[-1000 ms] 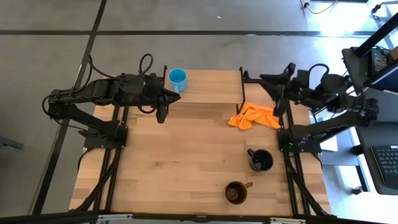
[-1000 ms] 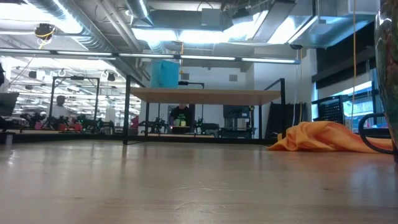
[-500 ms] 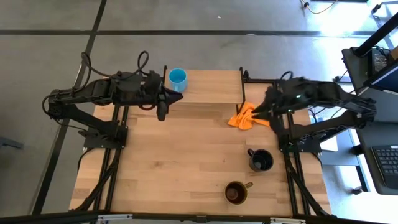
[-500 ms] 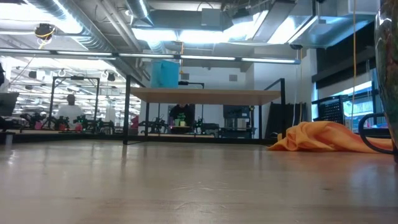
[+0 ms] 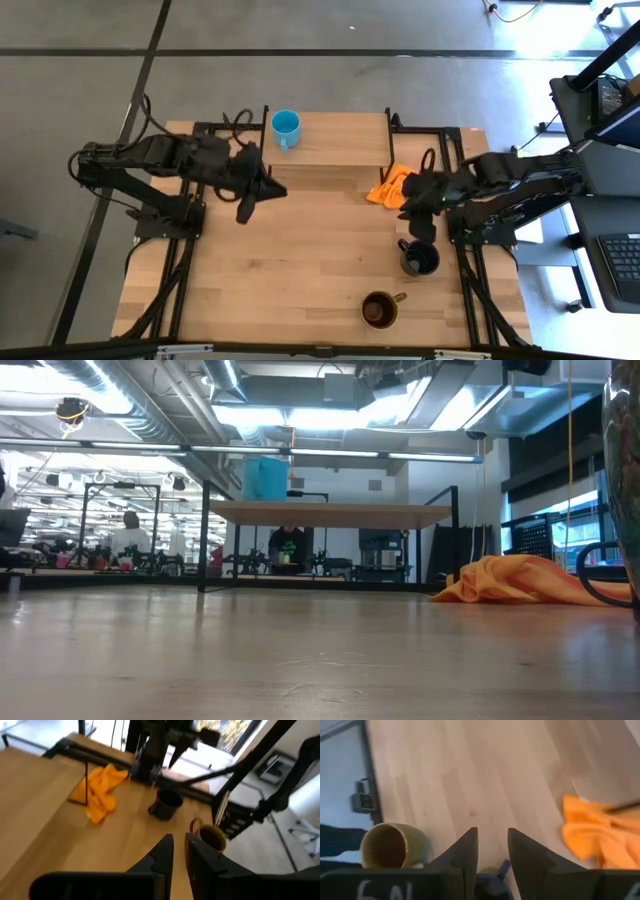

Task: Stack small to large cups/mugs on shelf
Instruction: Put the black mug on the shelf

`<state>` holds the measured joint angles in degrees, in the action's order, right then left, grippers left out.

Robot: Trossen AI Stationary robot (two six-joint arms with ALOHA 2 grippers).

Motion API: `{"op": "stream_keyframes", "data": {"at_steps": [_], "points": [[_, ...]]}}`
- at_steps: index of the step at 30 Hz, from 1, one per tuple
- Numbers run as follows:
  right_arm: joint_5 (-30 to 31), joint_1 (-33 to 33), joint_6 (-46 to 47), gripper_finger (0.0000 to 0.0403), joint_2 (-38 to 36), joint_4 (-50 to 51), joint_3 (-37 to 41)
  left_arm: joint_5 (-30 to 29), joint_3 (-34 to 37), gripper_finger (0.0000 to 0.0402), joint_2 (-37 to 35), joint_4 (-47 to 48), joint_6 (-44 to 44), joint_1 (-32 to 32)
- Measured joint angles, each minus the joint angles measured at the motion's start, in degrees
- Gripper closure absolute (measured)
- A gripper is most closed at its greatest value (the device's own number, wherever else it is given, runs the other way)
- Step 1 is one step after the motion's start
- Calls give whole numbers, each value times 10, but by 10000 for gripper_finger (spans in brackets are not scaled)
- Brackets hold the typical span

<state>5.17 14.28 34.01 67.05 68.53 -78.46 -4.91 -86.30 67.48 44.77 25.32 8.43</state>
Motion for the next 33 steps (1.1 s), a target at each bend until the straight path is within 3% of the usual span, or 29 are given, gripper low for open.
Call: {"op": "stream_keyframes", "data": {"at_steps": [8, 21, 24, 27, 30, 33], "points": [[48, 105, 219, 295, 8, 116, 0, -61, 0, 360, 0, 15, 2, 63], [136, 318, 570, 295, -3, 211, 22, -66, 0, 360, 0, 15, -30, 75], [104, 336, 689, 295, -28, 214, 92, -66, 0, 360, 0, 15, -33, 75], [32, 341, 797, 295, -42, 203, 174, -66, 0, 360, 0, 14, -33, 75], [14, 348, 825, 295, -42, 140, 215, -66, 0, 360, 0, 12, -27, 75], [42, 348, 824, 295, -38, 69, 236, -66, 0, 360, 0, 11, -16, 75]]}}
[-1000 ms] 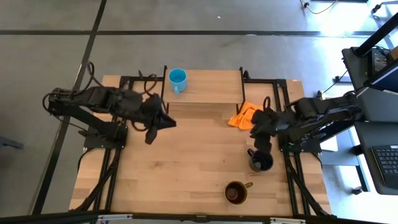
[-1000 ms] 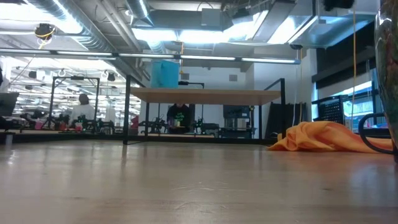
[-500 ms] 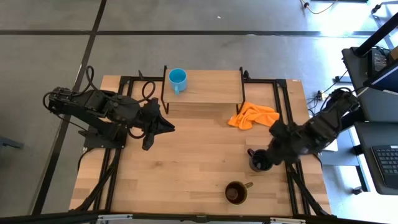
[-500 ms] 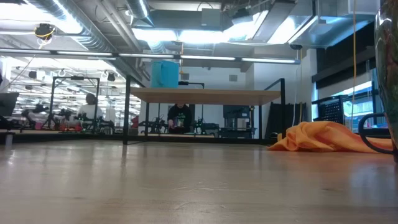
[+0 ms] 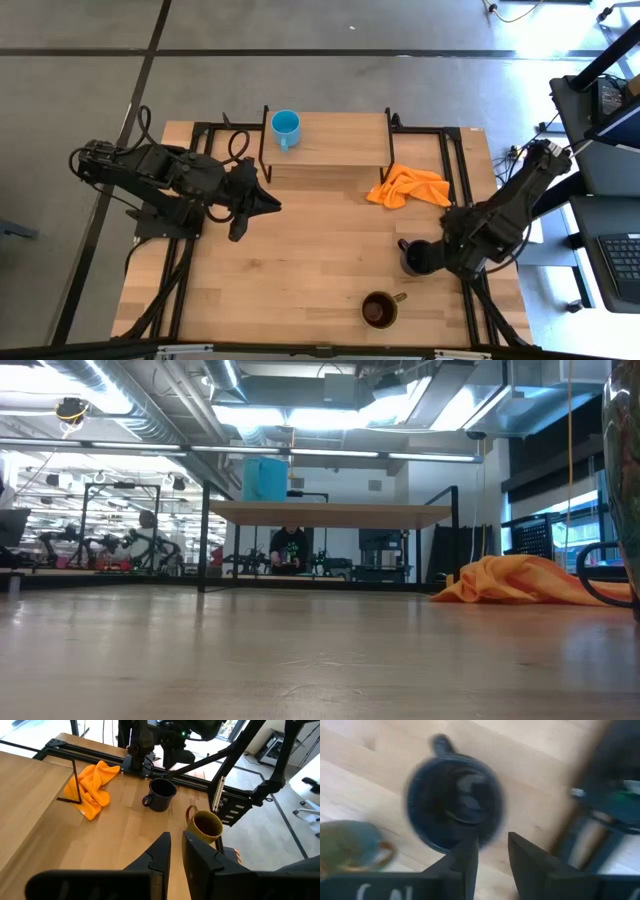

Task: Stack small to large cups/mugs on shelf
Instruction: Put the black mug on the shelf

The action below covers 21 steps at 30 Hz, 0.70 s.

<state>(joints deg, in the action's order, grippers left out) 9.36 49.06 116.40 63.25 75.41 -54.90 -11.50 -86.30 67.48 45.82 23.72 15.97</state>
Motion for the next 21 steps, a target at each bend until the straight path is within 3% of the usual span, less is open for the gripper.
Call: {"op": "stream_keyframes", "data": {"at_steps": [21], "points": [[-2, 0, -23, 295, 45, -11, 8, -29, 0, 360, 0, 0, 13, 0]]}}
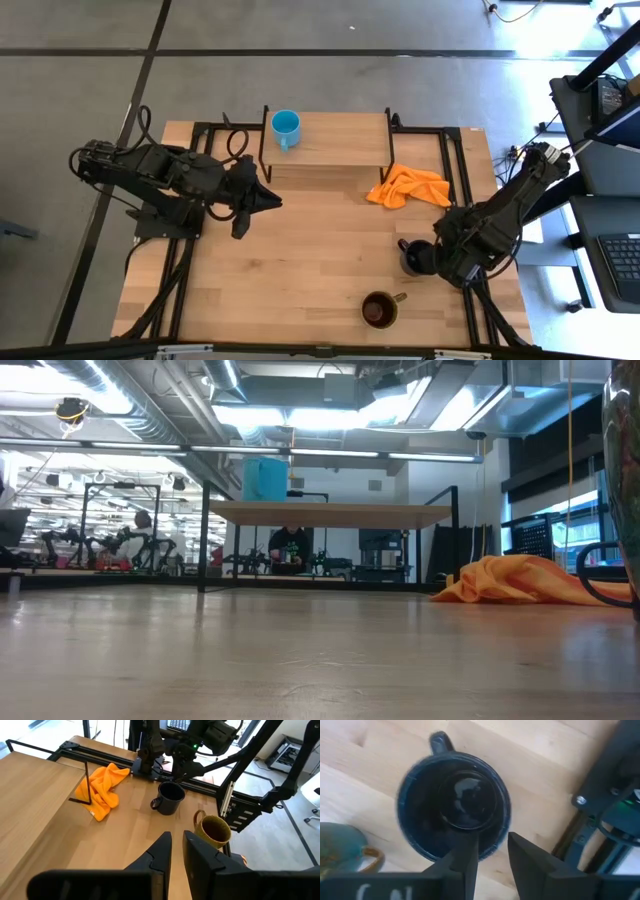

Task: Stack small to large cups/mugs on shelf
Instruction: Put the black mug on the shelf

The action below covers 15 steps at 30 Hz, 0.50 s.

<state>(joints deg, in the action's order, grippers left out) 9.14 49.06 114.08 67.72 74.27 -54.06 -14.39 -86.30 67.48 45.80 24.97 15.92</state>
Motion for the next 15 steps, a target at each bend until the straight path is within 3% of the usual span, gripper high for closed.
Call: {"op": "stream_keyframes", "data": {"at_steps": [11, 15], "points": [[-14, 2, 42, 295, 55, 54, 0, -1, 0, 360, 14, 1, 0, 0], [-14, 2, 59, 295, 62, 28, 25, -1, 0, 360, 25, 2, -11, 0]]}}
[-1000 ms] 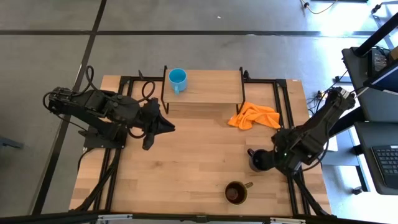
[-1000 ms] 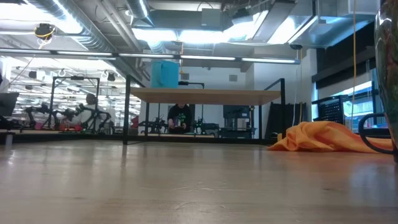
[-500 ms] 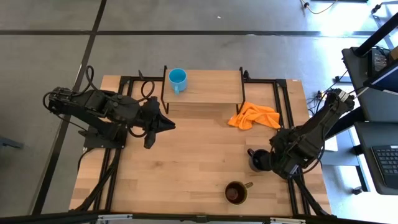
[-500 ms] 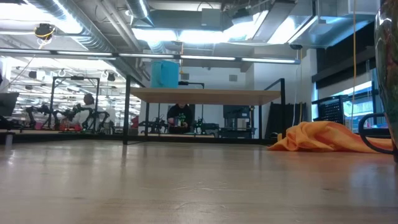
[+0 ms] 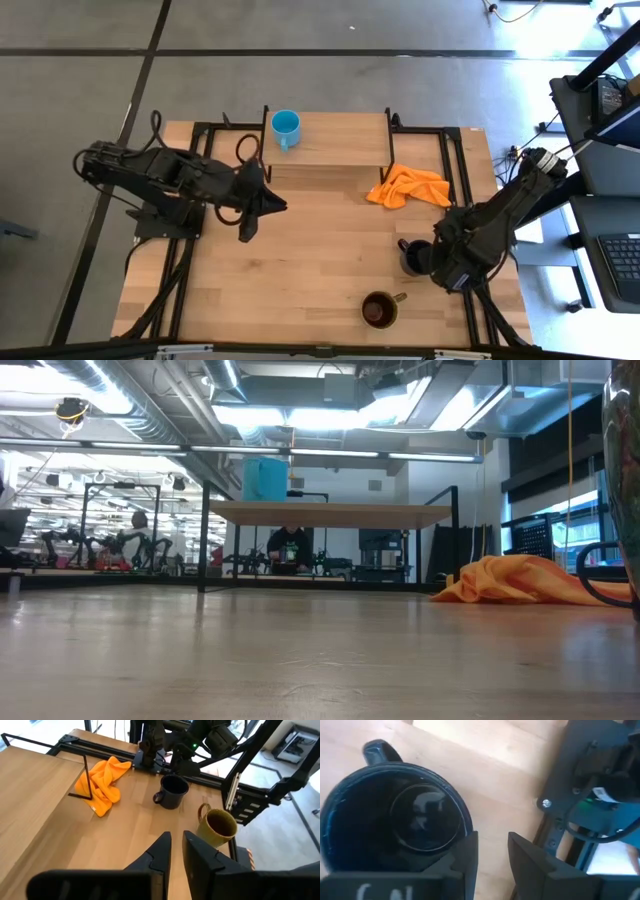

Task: Stack small to large cups/mugs on shelf
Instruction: Put the black mug on the shelf

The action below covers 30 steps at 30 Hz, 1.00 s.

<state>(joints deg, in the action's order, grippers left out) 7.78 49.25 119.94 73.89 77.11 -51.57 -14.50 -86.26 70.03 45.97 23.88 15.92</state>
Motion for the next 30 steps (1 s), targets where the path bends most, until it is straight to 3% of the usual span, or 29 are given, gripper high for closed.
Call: {"op": "stream_keyframes", "data": {"at_steps": [5, 30], "points": [[18, 0, 15, 295, -4, -54, 14, 0, 0, 360, 9, 0, 0, -1], [47, -15, -5, 295, -3, -64, -3, -13, 0, 360, 8, 1, -5, -2]]}}
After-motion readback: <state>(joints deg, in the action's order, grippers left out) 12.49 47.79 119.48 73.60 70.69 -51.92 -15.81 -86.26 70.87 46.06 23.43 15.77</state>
